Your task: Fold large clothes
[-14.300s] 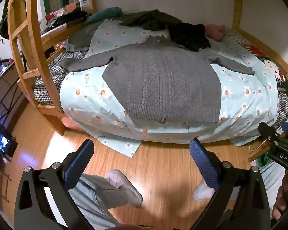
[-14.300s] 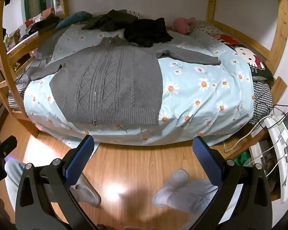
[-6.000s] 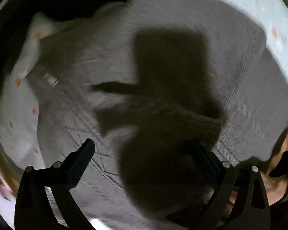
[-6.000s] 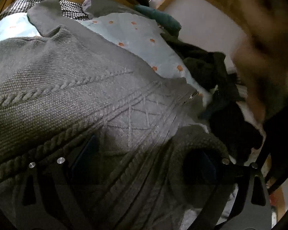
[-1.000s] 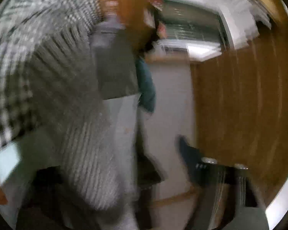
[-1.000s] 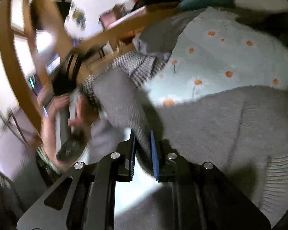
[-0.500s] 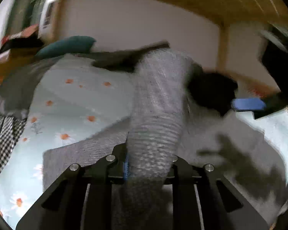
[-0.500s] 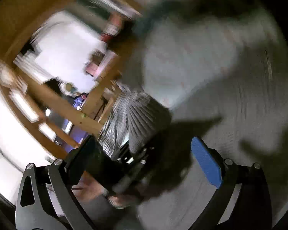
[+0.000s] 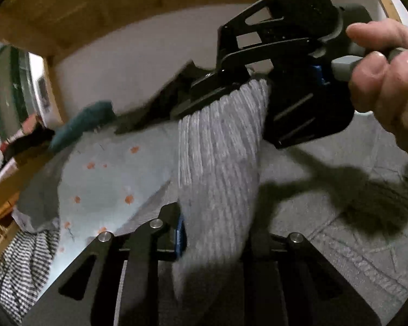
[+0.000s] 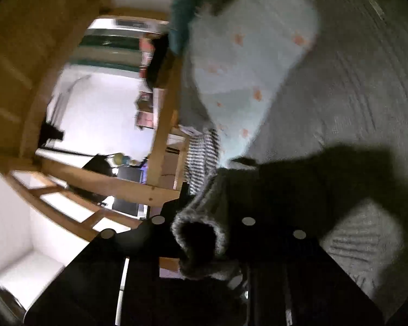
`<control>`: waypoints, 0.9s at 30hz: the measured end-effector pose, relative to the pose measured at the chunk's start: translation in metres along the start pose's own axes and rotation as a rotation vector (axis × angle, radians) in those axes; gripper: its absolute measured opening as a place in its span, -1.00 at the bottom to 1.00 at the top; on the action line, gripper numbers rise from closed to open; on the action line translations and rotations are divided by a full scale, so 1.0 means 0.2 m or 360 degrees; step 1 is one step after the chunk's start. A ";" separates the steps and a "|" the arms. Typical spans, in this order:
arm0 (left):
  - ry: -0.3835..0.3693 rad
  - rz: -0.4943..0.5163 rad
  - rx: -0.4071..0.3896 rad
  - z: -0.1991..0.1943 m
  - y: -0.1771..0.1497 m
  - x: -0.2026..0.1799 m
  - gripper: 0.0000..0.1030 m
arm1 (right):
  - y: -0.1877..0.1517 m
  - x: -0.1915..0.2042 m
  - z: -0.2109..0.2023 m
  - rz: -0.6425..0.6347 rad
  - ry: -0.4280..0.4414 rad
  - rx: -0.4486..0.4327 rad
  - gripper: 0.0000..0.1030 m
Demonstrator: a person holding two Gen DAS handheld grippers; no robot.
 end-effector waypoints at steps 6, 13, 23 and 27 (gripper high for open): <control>0.0045 -0.0218 -0.0545 -0.45 0.31 0.06 0.77 | 0.22 0.16 -0.37 -0.0146 0.0132 -0.0280 -0.66; -0.0136 -0.0758 -0.0343 -0.40 0.51 0.17 0.82 | 0.41 -0.10 -0.84 -0.0169 -0.0102 -0.0406 -0.67; -0.0196 -0.0972 0.0661 0.52 0.13 -0.12 0.82 | 0.49 -0.63 -1.50 0.0057 -0.0501 -0.0685 0.06; -0.0181 -0.0947 0.0899 0.68 -0.17 -0.27 0.82 | 0.41 -0.57 -1.81 -0.0183 -0.0887 -0.0963 0.91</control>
Point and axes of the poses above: each gripper's, at about its wrist camera, not at the fingertips, and z roughly the way its jaws point, x to its left, y to its top, the point moved 10 cm from there along z, roughly the way its jaws point, and after that the axes turned 5 degrees about y, right-handed, at the moved point
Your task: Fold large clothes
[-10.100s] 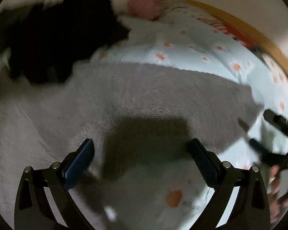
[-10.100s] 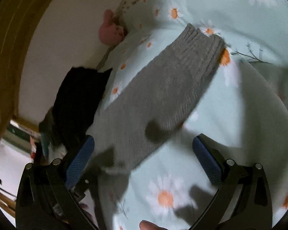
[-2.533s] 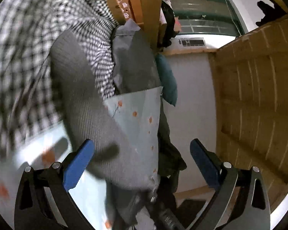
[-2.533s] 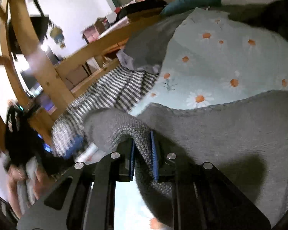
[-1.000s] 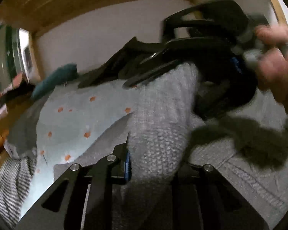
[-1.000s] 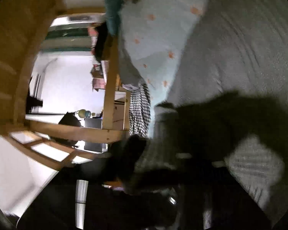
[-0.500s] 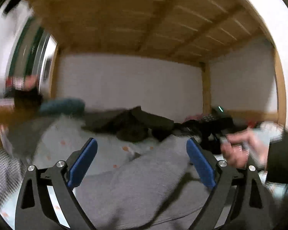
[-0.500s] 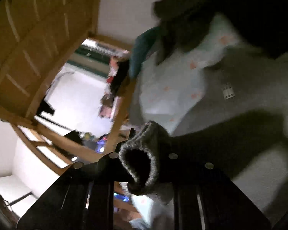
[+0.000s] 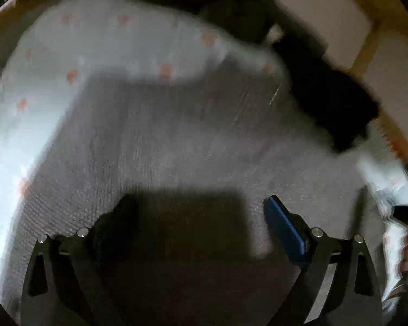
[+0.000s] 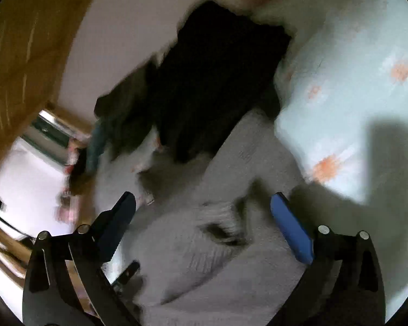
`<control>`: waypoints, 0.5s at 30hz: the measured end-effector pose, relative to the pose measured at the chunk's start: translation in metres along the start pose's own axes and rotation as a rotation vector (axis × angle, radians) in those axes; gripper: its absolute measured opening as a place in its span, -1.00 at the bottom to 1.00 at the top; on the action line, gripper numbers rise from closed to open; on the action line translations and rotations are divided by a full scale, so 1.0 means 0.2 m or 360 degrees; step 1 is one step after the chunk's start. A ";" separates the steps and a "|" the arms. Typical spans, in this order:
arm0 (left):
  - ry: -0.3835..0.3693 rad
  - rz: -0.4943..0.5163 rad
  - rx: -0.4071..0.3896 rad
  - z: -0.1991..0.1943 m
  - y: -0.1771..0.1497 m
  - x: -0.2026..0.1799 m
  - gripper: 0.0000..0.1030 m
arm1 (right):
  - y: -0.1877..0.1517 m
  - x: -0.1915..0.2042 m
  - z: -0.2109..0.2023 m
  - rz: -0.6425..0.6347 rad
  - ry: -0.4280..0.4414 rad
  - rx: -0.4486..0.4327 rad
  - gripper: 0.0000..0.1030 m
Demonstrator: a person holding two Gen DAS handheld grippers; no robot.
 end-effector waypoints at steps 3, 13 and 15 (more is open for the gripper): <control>0.0077 0.0069 -0.0020 0.00 0.01 -0.02 0.85 | -0.06 0.03 -0.05 -0.0156 -0.0092 0.0079 0.93; 0.0123 0.0101 -0.0048 0.02 -0.02 0.00 0.85 | -0.39 0.13 0.30 -0.0024 -0.0163 0.0435 0.34; 0.0115 0.0096 -0.0052 0.02 -0.01 -0.01 0.85 | -0.33 0.22 0.27 -0.0149 -0.0088 0.0376 -0.59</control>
Point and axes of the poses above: each gripper's, at about its wrist camera, not at the fingertips, and z roughly the way its jaws point, x to its left, y to its top, the point moved 10 cm from there along z, roughly the way its jaws point, and after that the axes turned 5 degrees about y, right-handed, at the moved point
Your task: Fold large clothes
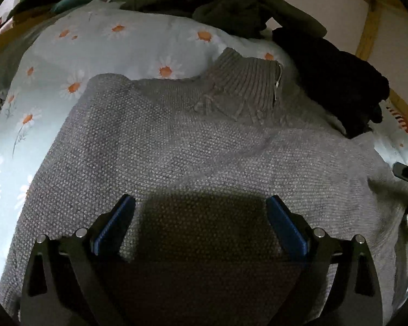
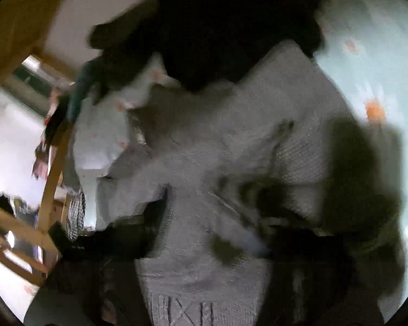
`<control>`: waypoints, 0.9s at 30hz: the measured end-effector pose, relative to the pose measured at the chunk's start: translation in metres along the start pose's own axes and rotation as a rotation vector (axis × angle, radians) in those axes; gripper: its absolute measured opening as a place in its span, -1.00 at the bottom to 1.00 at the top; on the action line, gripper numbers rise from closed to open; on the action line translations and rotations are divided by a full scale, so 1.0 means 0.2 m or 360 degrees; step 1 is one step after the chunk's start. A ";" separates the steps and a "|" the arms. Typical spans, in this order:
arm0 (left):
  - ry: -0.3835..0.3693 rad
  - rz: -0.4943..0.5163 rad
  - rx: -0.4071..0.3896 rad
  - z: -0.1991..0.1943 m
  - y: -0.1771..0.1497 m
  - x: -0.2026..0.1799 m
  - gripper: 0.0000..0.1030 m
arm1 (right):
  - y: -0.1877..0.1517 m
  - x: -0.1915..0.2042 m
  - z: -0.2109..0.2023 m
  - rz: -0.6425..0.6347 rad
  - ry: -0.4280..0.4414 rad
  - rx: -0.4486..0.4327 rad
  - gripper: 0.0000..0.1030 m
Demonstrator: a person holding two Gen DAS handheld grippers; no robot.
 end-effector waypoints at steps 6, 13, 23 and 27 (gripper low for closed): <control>0.0002 0.0003 -0.0003 0.01 0.00 0.00 0.85 | 0.13 -0.35 -0.20 0.0000 -0.0562 -0.0094 -0.68; 0.0019 0.0014 -0.0009 0.01 0.00 0.00 0.85 | 0.11 0.18 -0.32 -0.0754 -0.0688 -0.0455 0.95; 0.0023 0.0019 -0.0010 0.01 0.00 0.00 0.86 | -0.13 0.03 0.24 -0.0805 -0.0724 0.0135 0.93; 0.0040 0.0029 -0.0016 0.01 0.00 -0.01 0.86 | 0.02 -0.12 0.07 -0.0753 -0.1020 0.0035 0.93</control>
Point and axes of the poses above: each gripper's, at about its wrist camera, not at the fingertips, and z roughly the way its jaws point, x to its left, y to its top, the point moved 10 cm from there along z, roughly the way its jaws point, and after that the axes turned 5 degrees about y, right-handed, at the moved point
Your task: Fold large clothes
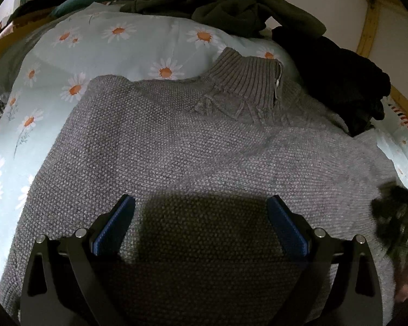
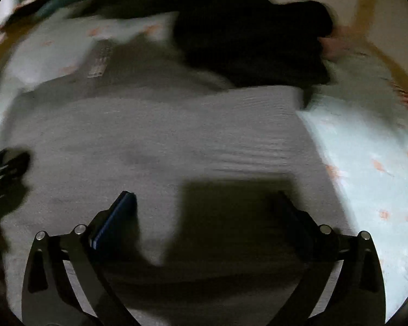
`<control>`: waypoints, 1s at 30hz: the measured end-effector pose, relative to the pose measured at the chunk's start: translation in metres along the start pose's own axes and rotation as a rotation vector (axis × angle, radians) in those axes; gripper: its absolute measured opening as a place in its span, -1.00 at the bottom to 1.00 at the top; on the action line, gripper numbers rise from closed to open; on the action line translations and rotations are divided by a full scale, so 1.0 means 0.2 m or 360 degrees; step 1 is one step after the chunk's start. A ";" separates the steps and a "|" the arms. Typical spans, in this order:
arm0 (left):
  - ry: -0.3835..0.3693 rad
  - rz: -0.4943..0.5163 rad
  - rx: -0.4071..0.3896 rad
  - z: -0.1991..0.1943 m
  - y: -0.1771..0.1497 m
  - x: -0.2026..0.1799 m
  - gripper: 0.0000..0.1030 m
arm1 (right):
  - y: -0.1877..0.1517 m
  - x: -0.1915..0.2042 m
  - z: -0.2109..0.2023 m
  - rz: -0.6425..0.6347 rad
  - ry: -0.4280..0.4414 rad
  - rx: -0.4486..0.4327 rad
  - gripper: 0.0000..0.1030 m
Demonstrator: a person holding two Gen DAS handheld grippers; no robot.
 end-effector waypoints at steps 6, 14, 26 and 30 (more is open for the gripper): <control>0.0025 0.0013 -0.0008 0.01 0.00 0.00 0.87 | -0.12 -0.06 0.02 -0.0055 0.0166 0.0020 0.95; 0.0054 0.0037 0.0018 0.02 0.00 0.00 0.89 | -0.13 -0.10 0.02 0.0014 0.0249 0.0011 0.96; -0.0081 0.0236 0.0004 -0.49 -0.29 0.18 0.88 | -0.32 -0.19 -0.43 -0.0082 0.0384 -0.0283 0.95; -0.0112 0.0200 -0.0105 -0.62 -0.44 0.33 0.89 | -0.50 -0.34 -0.45 -0.0015 0.0447 -0.0277 0.95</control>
Point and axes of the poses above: each gripper's, at about its wrist camera, not at the fingertips, and z roughly the way its jaws point, x to its left, y to its top, the point moved 10 cm from there along z, roughly the way its jaws point, and after that the axes turned 5 degrees about y, right-handed, at the moved point
